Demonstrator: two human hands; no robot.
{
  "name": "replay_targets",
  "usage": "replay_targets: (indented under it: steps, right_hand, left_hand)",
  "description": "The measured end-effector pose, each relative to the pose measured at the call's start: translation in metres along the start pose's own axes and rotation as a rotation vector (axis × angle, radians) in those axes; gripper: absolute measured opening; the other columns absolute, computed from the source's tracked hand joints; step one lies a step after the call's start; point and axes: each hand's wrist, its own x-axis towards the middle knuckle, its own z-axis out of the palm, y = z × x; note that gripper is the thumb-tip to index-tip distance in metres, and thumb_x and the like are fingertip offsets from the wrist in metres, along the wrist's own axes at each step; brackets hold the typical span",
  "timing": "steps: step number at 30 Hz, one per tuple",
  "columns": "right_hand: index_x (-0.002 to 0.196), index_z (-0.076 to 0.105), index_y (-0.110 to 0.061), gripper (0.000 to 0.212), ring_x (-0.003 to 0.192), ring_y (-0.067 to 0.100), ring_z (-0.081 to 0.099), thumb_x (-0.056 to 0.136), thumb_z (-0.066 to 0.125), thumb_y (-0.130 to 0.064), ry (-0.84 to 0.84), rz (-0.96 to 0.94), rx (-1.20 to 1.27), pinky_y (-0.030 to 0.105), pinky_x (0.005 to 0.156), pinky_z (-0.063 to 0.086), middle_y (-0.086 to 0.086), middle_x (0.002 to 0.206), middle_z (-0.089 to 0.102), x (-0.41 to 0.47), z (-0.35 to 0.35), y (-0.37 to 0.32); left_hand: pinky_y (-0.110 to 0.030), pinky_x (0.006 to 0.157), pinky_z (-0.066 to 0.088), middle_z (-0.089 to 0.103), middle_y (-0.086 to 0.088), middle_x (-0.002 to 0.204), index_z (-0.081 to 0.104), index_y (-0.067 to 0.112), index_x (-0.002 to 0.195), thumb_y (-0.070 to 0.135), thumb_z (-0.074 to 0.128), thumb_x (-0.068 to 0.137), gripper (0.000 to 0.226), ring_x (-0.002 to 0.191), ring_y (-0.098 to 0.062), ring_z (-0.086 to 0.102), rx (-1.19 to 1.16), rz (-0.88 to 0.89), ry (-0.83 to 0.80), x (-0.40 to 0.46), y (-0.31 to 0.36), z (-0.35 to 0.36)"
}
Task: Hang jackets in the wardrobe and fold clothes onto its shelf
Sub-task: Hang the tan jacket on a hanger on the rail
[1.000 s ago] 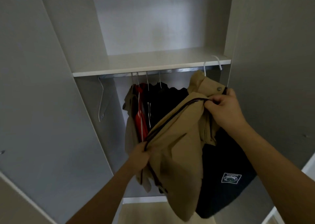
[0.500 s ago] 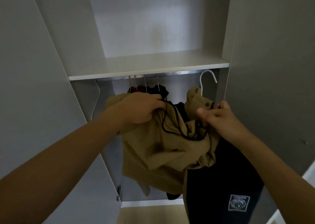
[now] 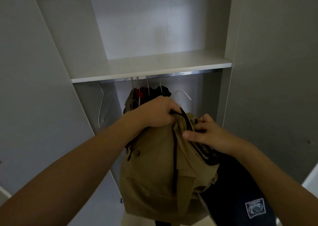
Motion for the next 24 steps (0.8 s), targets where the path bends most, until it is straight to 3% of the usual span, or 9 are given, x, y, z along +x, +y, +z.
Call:
replay_targets:
  steps: [3, 5, 9, 12, 14, 16, 18, 19, 24]
  right_hand:
    - [0.059, 0.061, -0.020, 0.030, 0.074, -0.004, 0.049, 0.076, 0.071, -0.043, 0.069, -0.040, -0.138, 0.025, 0.072, 0.045, -0.010, 0.092, 0.036, 0.003, 0.004, 0.002]
    - [0.059, 0.057, -0.018, 0.028, 0.071, 0.002, 0.048, 0.084, 0.065, -0.028, 0.186, -0.052, -0.156, 0.027, 0.068, 0.041, -0.009, 0.088, 0.038, 0.008, 0.006, 0.005]
    - [0.053, 0.055, -0.015, 0.033, 0.069, 0.005, 0.047, 0.085, 0.062, -0.017, 0.301, 0.002, -0.012, 0.024, 0.060, 0.032, -0.005, 0.085, 0.040, 0.011, 0.006, 0.016]
    - [0.048, 0.055, -0.020, 0.035, 0.072, 0.009, 0.050, 0.083, 0.061, -0.018, 0.352, 0.050, 0.043, 0.027, 0.063, 0.034, -0.004, 0.087, 0.043, 0.008, 0.010, 0.027]
    - [0.046, 0.057, -0.024, 0.036, 0.074, 0.012, 0.051, 0.082, 0.060, -0.021, 0.387, 0.076, 0.051, 0.030, 0.065, 0.036, -0.007, 0.086, 0.044, 0.006, 0.013, 0.032]
    - [0.044, 0.058, -0.028, 0.037, 0.076, 0.015, 0.051, 0.081, 0.059, -0.023, 0.417, 0.105, 0.075, 0.034, 0.069, 0.039, -0.010, 0.084, 0.042, 0.006, 0.016, 0.032]
    - [0.045, 0.057, -0.030, 0.036, 0.075, 0.014, 0.051, 0.080, 0.059, -0.025, 0.444, 0.118, 0.093, 0.033, 0.069, 0.039, -0.012, 0.084, 0.042, 0.005, 0.019, 0.031]
    - [0.046, 0.056, -0.028, 0.034, 0.074, 0.012, 0.050, 0.080, 0.059, -0.025, 0.458, 0.114, 0.108, 0.031, 0.066, 0.037, -0.012, 0.083, 0.042, 0.005, 0.022, 0.030]
    - [0.058, 0.055, -0.019, 0.027, 0.076, 0.011, 0.051, 0.084, 0.057, -0.025, 0.564, 0.135, 0.116, 0.032, 0.064, 0.035, -0.010, 0.088, 0.043, 0.005, 0.029, 0.032]
  left_hand:
    - [-0.024, 0.093, 0.049, 0.072, 0.003, 0.109, 0.073, 0.019, 0.112, 0.006, 0.059, 0.091, 0.028, 0.096, -0.009, 0.065, 0.003, -0.006, -0.026, 0.000, 0.007, 0.005]
    - [-0.028, 0.096, 0.048, 0.070, 0.004, 0.111, 0.072, 0.021, 0.114, 0.013, 0.060, 0.093, 0.025, 0.099, -0.010, 0.062, 0.044, -0.026, -0.068, -0.001, 0.007, 0.007]
    - [-0.032, 0.091, 0.045, 0.058, 0.003, 0.116, 0.067, 0.026, 0.112, 0.026, 0.057, 0.092, 0.023, 0.103, -0.016, 0.056, 0.214, -0.089, -0.088, -0.022, -0.010, 0.011]
    - [-0.041, 0.105, 0.036, 0.048, -0.002, 0.138, 0.071, 0.024, 0.110, 0.034, 0.060, 0.088, 0.027, 0.124, -0.023, 0.044, 0.310, -0.158, 0.120, -0.053, -0.040, 0.029]
    - [-0.037, 0.108, 0.034, 0.046, 0.000, 0.138, 0.075, 0.023, 0.103, 0.032, 0.070, 0.082, 0.024, 0.126, -0.019, 0.041, 0.107, -0.203, 0.428, -0.072, -0.056, 0.048]
    - [-0.025, 0.101, 0.041, 0.050, 0.015, 0.127, 0.075, 0.032, 0.094, 0.023, 0.078, 0.080, 0.017, 0.118, -0.004, 0.048, -0.378, -0.305, 0.664, -0.083, -0.061, 0.069]
    - [-0.025, 0.089, 0.050, 0.062, 0.016, 0.113, 0.076, 0.034, 0.089, 0.025, 0.073, 0.078, 0.015, 0.109, -0.008, 0.059, -0.921, -0.399, 0.724, -0.085, -0.058, 0.087]
    - [-0.025, 0.083, 0.052, 0.067, 0.012, 0.107, 0.076, 0.033, 0.088, 0.028, 0.071, 0.077, 0.013, 0.104, -0.012, 0.062, -1.070, -0.427, 0.744, -0.084, -0.057, 0.093]
    - [-0.021, 0.071, 0.053, 0.071, 0.002, 0.090, 0.071, 0.018, 0.092, 0.015, 0.060, 0.092, 0.011, 0.087, -0.010, 0.067, -1.301, -0.384, 0.866, -0.071, -0.051, 0.098]
